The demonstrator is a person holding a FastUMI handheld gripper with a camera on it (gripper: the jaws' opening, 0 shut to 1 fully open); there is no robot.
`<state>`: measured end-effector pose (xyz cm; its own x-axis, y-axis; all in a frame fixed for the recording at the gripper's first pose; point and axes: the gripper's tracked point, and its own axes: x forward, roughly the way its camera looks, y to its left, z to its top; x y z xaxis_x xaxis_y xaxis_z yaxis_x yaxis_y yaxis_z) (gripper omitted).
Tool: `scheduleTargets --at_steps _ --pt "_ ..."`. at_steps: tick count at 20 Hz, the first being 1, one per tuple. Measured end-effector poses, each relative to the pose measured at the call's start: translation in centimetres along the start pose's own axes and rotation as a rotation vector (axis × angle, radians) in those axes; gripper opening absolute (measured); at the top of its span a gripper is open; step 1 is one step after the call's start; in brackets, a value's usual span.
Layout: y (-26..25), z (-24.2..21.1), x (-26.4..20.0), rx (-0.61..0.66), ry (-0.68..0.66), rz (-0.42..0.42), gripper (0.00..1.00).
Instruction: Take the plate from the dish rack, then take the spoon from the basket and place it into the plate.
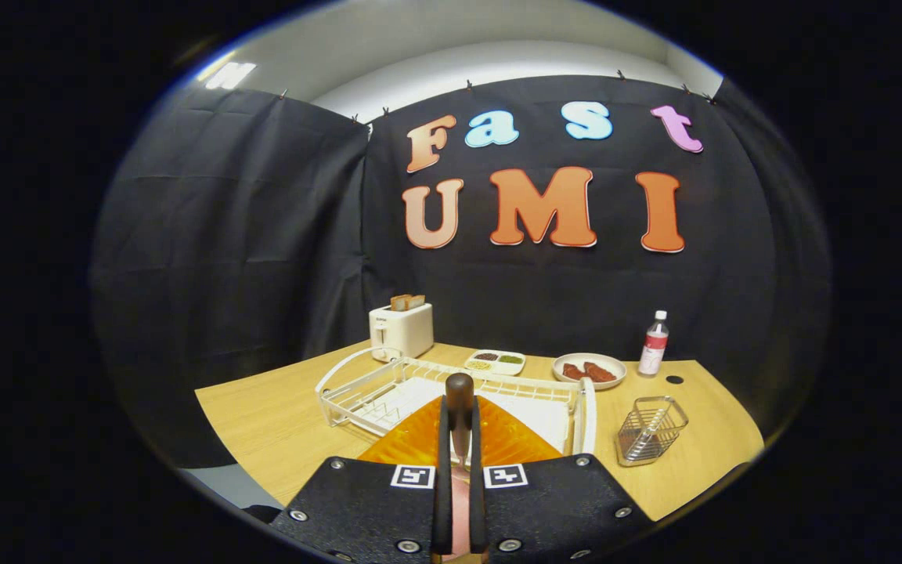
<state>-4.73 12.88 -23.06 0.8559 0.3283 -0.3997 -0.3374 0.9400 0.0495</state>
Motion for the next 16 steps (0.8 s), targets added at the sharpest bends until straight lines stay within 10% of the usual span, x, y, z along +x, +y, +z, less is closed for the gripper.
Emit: scheduleTargets --at_steps 16 --pt "4.6 -6.5 -2.3 -0.028 0.024 0.212 0.08"
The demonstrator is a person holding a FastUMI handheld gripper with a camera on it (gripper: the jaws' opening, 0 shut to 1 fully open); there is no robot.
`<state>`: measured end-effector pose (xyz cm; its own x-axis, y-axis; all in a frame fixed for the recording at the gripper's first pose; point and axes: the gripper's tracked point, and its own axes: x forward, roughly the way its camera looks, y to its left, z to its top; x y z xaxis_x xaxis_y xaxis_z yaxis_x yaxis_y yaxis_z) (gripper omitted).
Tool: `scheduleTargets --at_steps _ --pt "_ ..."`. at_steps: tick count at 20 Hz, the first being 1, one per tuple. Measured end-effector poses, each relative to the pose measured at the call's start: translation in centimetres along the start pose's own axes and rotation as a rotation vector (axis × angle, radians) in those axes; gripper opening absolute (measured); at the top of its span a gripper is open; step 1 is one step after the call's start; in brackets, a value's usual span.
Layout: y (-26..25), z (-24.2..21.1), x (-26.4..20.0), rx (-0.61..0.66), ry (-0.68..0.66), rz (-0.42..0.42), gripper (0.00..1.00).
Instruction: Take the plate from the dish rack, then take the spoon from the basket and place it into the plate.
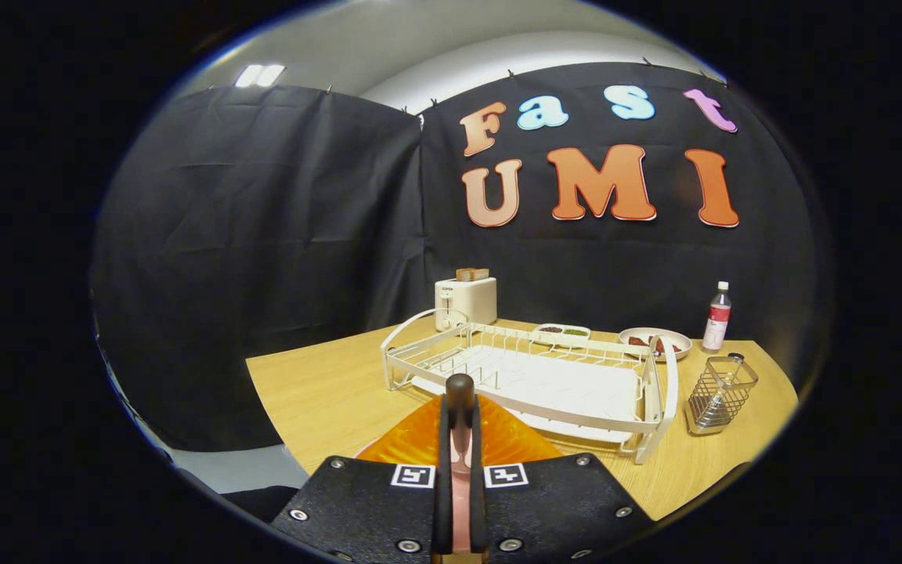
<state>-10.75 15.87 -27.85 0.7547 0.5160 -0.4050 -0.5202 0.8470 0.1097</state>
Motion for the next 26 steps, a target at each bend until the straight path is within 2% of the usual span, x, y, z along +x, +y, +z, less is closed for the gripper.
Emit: scheduleTargets --at_steps 9,15,19,23,26 --pt "-1.4 -4.2 -2.9 0.083 0.093 0.007 0.09" --pt "-2.3 -6.7 -3.4 0.133 0.159 -0.026 0.11" --pt "-2.5 -6.3 -3.6 0.163 0.148 -0.041 0.18" --pt "-2.6 -3.9 -3.5 0.185 0.091 -0.055 0.4" --pt "-4.0 -0.9 -3.6 0.178 0.027 -0.124 0.57"
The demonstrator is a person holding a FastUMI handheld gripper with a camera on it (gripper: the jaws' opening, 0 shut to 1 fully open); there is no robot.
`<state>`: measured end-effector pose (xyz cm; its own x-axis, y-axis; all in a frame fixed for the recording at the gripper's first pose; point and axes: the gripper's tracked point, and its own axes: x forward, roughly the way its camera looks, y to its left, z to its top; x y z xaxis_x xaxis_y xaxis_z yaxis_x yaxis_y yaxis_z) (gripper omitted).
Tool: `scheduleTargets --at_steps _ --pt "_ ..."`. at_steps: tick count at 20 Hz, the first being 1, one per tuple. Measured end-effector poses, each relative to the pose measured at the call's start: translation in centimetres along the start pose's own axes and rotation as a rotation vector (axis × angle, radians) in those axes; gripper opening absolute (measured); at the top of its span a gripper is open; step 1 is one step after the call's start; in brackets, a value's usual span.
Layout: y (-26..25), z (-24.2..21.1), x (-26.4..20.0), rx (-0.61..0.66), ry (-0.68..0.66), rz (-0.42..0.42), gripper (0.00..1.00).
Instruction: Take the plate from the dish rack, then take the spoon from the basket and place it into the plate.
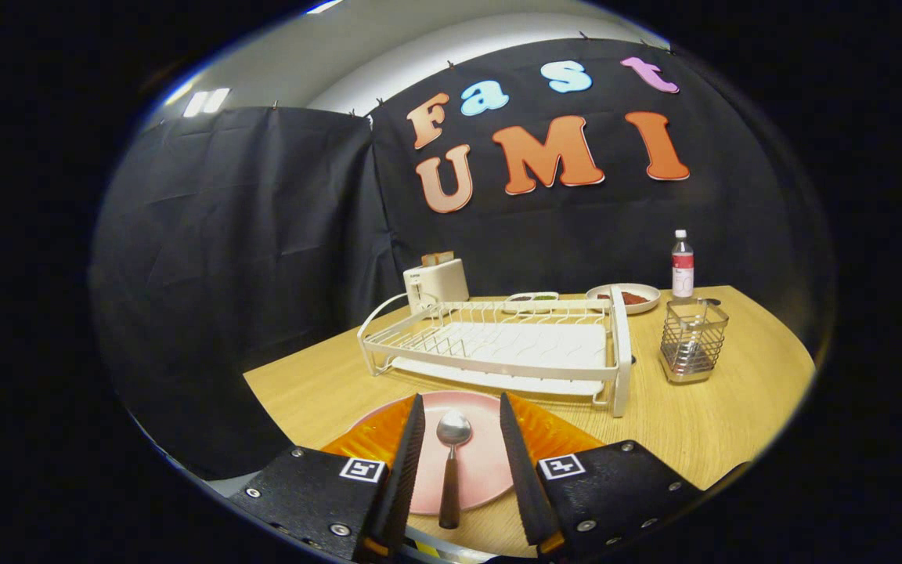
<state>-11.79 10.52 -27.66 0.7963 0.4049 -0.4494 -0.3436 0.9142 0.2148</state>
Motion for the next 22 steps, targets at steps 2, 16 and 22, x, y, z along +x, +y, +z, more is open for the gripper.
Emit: scheduleTargets --at_steps 2,16,22 --pt "-0.7 2.2 -0.3 -0.008 -0.054 -0.062 0.66" --pt "-1.2 12.9 -6.2 -0.022 -0.316 -0.209 0.86" --pt "-1.6 12.6 -6.7 0.015 -0.314 -0.208 0.86"
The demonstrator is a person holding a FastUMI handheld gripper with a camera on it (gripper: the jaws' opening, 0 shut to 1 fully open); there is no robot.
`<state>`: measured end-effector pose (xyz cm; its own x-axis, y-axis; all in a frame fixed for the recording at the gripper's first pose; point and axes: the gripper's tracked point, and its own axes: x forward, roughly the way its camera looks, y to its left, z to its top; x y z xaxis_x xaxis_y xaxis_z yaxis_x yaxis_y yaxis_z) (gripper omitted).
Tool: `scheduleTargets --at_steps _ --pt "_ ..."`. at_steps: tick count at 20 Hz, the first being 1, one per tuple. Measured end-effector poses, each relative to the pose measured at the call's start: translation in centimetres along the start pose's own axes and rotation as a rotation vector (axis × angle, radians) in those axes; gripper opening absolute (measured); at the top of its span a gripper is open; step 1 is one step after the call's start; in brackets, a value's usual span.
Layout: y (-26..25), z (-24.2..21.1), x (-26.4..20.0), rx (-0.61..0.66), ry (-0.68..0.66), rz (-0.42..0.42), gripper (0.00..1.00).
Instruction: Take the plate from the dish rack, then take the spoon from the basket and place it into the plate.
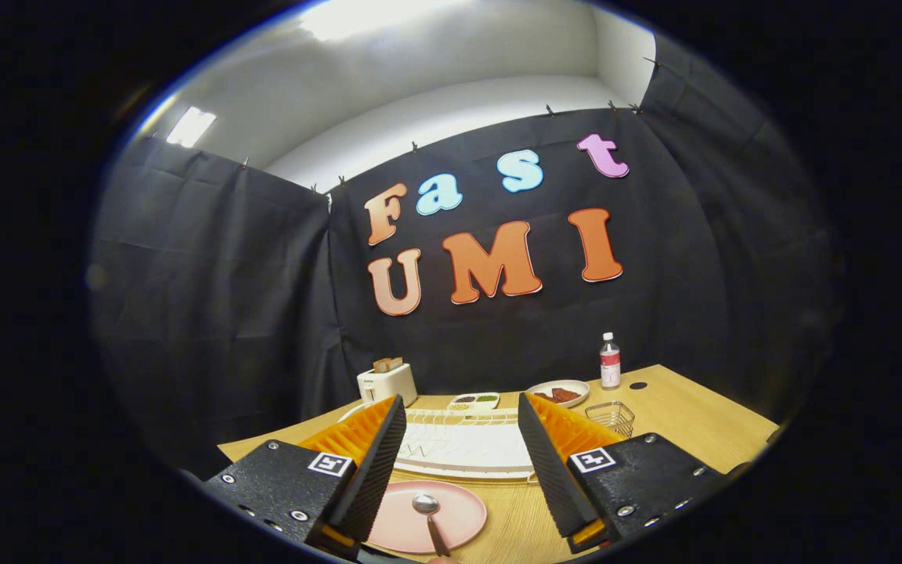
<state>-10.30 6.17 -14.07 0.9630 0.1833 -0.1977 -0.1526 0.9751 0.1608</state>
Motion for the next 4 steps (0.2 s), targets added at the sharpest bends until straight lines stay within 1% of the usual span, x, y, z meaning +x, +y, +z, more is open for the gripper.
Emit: scheduleTargets --at_steps 4 --pt "-0.14 0.8 -0.18 0.003 -0.025 -0.013 0.86"
